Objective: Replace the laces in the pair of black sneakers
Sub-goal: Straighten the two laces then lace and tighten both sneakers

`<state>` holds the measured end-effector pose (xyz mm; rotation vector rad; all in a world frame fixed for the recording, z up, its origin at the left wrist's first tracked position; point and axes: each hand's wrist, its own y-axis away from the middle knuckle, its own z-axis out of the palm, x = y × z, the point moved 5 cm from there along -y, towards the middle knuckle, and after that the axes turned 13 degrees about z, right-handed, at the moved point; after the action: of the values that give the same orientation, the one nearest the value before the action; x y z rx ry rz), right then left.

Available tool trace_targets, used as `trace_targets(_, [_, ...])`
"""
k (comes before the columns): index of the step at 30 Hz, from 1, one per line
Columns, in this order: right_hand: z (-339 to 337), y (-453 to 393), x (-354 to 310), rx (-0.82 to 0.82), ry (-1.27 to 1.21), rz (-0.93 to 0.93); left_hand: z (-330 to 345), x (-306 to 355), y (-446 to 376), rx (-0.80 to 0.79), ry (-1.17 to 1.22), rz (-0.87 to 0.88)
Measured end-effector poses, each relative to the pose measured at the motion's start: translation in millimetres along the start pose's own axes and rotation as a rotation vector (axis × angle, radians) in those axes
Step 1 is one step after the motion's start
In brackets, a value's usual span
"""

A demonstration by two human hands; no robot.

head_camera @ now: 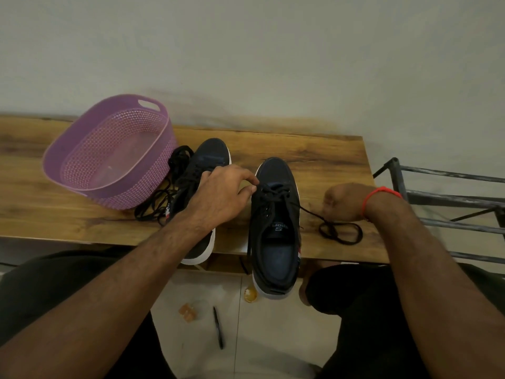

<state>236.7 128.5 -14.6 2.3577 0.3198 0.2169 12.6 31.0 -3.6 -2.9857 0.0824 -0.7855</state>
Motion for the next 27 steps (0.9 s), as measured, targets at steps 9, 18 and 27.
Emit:
trace_targets(9, [-4,6,-27,0.074,-0.131,-0.215,7,2,3,-0.094,-0.051,0.015])
trace_targets(18, [-7,11,-41,0.104,-0.31,-0.336,16,7,2,-0.178,-0.042,0.02])
trace_targets(27, [-6,13,-43,0.092,-0.349,-0.396,11,10,4,-0.165,-0.076,0.008])
